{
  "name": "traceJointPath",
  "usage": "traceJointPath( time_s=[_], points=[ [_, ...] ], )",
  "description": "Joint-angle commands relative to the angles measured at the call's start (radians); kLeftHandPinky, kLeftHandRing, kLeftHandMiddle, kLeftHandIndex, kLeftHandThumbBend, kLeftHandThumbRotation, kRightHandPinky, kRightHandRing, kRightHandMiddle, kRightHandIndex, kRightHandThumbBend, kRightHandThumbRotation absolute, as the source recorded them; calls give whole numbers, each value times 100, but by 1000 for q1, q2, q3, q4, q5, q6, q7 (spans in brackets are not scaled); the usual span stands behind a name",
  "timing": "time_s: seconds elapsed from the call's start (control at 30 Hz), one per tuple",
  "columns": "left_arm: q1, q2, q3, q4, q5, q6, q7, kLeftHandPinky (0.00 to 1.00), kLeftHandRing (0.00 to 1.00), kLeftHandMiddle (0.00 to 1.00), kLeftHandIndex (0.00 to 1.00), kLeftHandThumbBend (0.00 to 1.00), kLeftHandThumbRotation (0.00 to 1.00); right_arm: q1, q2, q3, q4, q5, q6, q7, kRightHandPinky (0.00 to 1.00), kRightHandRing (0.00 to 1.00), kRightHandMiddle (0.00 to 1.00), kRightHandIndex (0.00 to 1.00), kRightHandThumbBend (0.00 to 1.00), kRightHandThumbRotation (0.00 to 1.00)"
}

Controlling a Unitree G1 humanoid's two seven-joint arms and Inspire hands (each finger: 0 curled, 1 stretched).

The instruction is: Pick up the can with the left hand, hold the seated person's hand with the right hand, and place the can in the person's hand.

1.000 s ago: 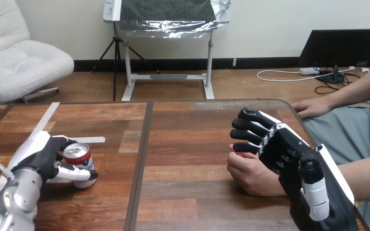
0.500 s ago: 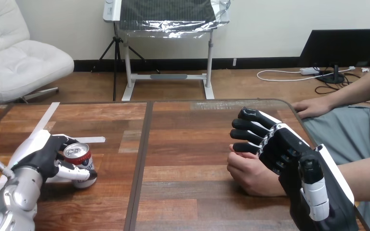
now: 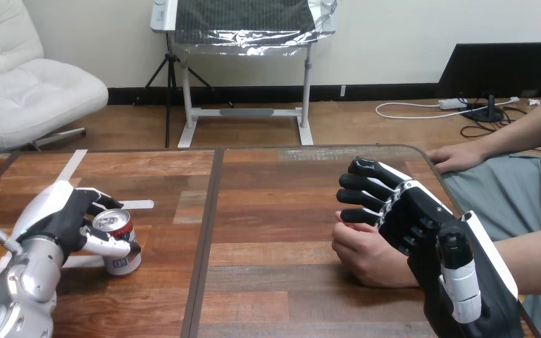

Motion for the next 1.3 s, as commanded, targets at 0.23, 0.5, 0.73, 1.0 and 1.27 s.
traceJointPath(
  time_s=[0.23,0.5,0.73,1.0,1.27],
  points=[
    [-76,-9,9,-2,-4,-12,49,48,57,61,65,80,0,-60,3,0,-39,9,-18,-9,75,80,82,83,93,94],
    [-75,-12,4,-11,1,-6,58,47,55,59,62,79,0,-56,5,0,-43,13,-13,-11,75,80,82,83,93,94],
    [-80,-13,0,5,4,-13,70,45,52,57,59,78,0,-56,3,-1,-44,16,-12,-10,75,80,82,83,93,94],
    [-79,-13,-5,10,8,-33,91,40,47,52,56,77,0,-56,3,-3,-45,2,-20,-16,75,80,82,83,93,95],
    [-81,-10,-11,13,13,-30,92,33,41,48,52,75,0,-55,3,-2,-45,5,-22,-18,75,80,82,83,93,95]
  ],
)
